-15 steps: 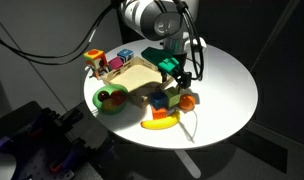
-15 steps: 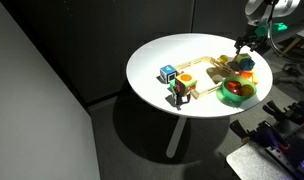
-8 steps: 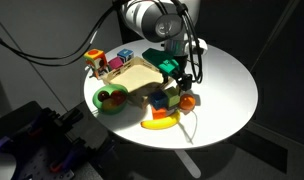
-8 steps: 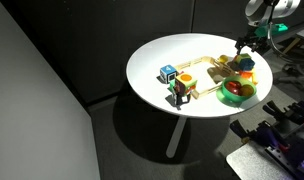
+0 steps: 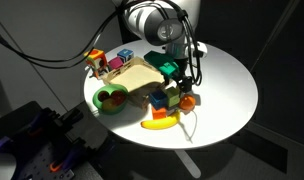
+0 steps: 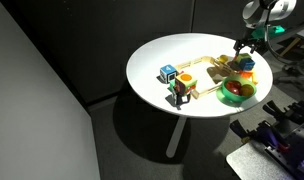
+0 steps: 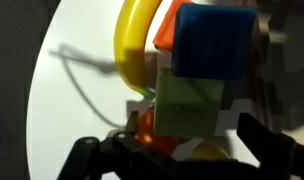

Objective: Put the orange on the table then put the yellow and blue blocks in the box

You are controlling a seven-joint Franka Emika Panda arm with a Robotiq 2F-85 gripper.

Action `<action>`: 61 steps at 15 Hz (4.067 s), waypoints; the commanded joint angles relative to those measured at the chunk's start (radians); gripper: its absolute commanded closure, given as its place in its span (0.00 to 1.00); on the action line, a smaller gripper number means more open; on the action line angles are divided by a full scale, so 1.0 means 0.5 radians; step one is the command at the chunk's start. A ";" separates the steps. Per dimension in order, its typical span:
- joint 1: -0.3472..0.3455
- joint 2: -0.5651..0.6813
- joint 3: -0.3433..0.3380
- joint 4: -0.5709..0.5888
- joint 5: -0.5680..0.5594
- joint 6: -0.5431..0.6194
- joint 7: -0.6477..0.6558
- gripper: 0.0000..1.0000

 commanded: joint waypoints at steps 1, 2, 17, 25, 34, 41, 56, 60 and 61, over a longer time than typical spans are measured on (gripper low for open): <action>0.029 0.067 -0.027 0.097 -0.033 -0.044 0.051 0.00; 0.029 0.080 -0.025 0.110 -0.034 -0.048 0.048 0.00; 0.100 -0.016 -0.024 -0.020 -0.085 0.016 0.033 0.67; 0.181 -0.183 0.007 -0.207 -0.103 0.076 0.005 0.67; 0.200 -0.279 0.131 -0.362 -0.131 0.169 -0.225 0.67; 0.233 -0.231 0.189 -0.379 -0.251 0.144 -0.389 0.67; 0.254 -0.211 0.227 -0.378 -0.254 0.103 -0.411 0.00; 0.210 -0.262 0.223 -0.411 -0.225 0.125 -0.415 0.00; 0.197 -0.268 0.219 -0.409 -0.220 0.117 -0.414 0.00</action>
